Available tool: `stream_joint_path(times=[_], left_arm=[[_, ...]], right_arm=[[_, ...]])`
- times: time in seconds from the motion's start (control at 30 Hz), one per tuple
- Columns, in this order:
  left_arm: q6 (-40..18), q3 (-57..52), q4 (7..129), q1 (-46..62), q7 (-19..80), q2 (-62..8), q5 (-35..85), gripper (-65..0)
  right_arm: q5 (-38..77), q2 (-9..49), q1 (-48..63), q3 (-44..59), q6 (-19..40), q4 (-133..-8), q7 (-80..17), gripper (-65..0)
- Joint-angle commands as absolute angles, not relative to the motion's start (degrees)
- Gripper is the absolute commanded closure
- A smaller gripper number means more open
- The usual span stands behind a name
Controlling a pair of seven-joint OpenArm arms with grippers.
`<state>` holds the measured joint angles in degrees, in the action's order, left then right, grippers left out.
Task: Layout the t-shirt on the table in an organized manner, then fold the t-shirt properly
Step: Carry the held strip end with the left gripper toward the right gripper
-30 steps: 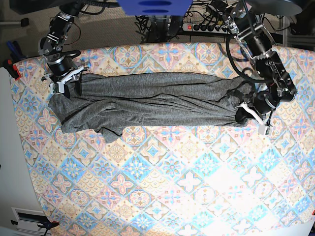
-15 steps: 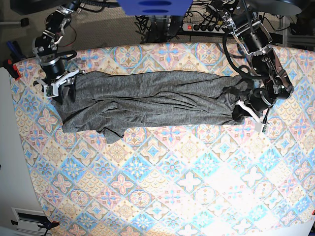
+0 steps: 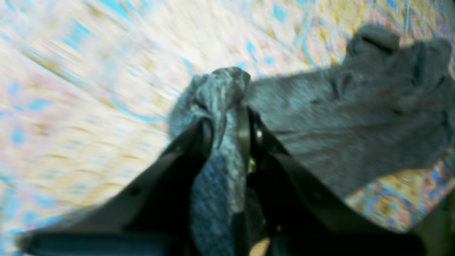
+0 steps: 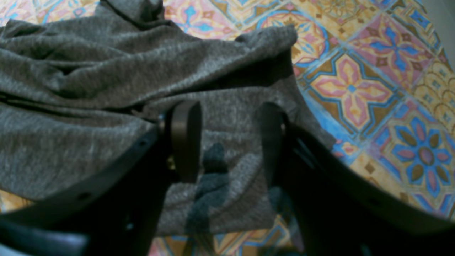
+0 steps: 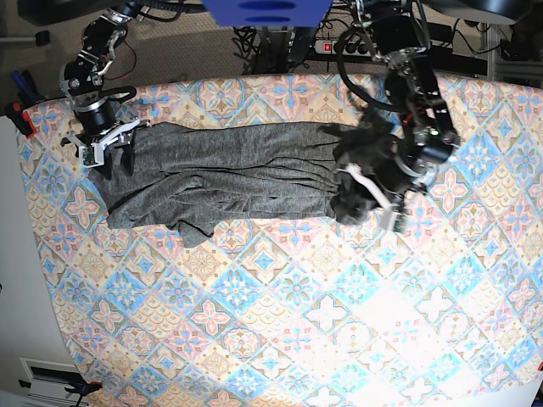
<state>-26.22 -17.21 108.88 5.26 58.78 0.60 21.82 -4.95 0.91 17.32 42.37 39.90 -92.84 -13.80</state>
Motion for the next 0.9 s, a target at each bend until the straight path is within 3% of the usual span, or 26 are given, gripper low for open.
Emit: stream_joint_path(times=[0.0,0.3,0.57,0.87], left_arm=[[-24.8,-15.2,110.2,4.3,57.1,1.4,23.3,0.0],[-11.5,1.1,109.7,2.2,56.4,5.5,23.2,0.0],[1.8,14.9,99.5,-1.8,45.9,5.8,23.2,0.0],[4.3,21.9,93.1,-5.2,44.9,6.3,23.8,-1.6]], right_arm=[[-3.9,1.5,17.1,42.7,40.0,-93.9,-12.1,-26.1],[-3.9,1.5,17.2,42.9,40.0,-93.9,-12.1,-26.1],[-3.9,1.5,17.4,42.9,40.0,-93.9,-12.1,-26.1],[-3.9,1.5,18.4,42.9,40.0,-93.4,-12.1,-26.1]])
